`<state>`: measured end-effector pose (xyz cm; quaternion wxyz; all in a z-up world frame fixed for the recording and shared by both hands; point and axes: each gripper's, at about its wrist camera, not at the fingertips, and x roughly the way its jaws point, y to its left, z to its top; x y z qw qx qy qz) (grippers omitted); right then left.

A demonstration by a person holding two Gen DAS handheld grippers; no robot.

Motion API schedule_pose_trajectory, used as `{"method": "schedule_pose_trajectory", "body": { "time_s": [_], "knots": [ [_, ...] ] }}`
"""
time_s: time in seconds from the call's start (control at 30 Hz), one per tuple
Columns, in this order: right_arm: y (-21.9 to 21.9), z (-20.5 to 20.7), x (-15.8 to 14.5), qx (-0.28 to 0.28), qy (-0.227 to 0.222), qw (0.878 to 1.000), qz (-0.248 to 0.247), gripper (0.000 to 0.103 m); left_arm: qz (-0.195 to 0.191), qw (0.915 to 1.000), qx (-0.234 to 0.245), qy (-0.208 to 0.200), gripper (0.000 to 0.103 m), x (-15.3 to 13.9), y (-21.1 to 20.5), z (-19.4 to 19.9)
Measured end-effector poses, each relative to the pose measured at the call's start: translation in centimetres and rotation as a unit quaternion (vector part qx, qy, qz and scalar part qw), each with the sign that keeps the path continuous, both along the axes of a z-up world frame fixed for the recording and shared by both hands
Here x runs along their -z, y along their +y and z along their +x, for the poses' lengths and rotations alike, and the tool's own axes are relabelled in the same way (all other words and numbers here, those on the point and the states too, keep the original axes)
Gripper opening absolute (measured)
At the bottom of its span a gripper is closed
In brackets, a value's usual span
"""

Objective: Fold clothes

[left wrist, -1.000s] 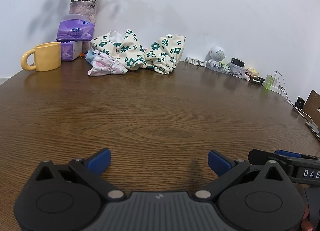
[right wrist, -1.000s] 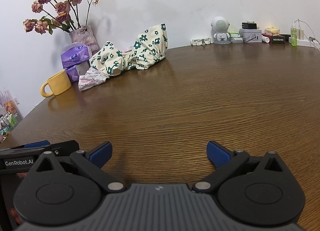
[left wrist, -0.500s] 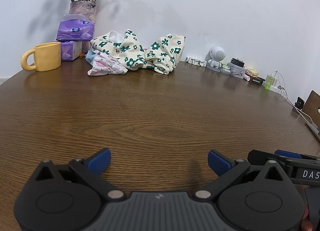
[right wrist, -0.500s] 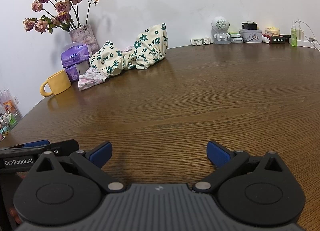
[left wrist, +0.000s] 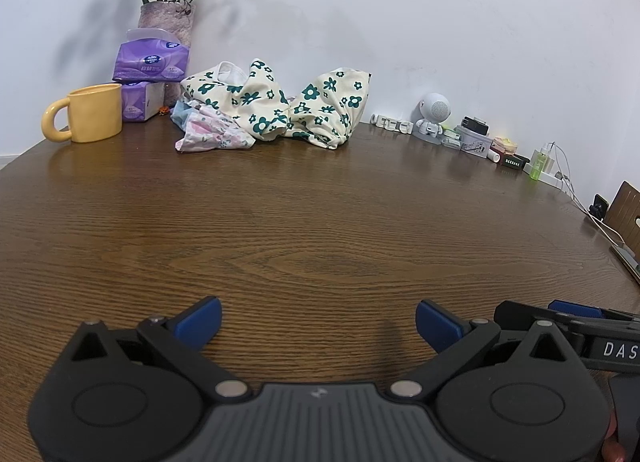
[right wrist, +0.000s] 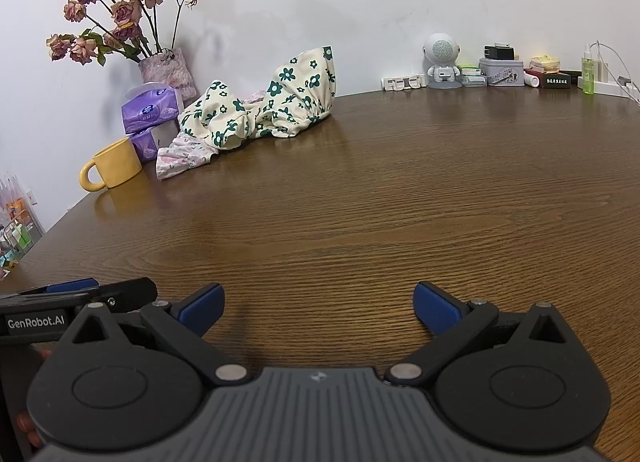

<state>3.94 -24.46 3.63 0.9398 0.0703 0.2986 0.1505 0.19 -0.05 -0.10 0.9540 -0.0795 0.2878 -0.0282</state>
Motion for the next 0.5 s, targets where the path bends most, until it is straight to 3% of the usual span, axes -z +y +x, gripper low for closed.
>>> {"method": "schedule_pose_trajectory", "body": {
  "time_s": [0.5],
  "knots": [
    [-0.01, -0.10, 0.09, -0.001, 0.000, 1.000, -0.002, 0.103, -0.001, 1.0000, 0.001, 0.000, 0.103, -0.07, 0.04, -0.17]
  ]
}}
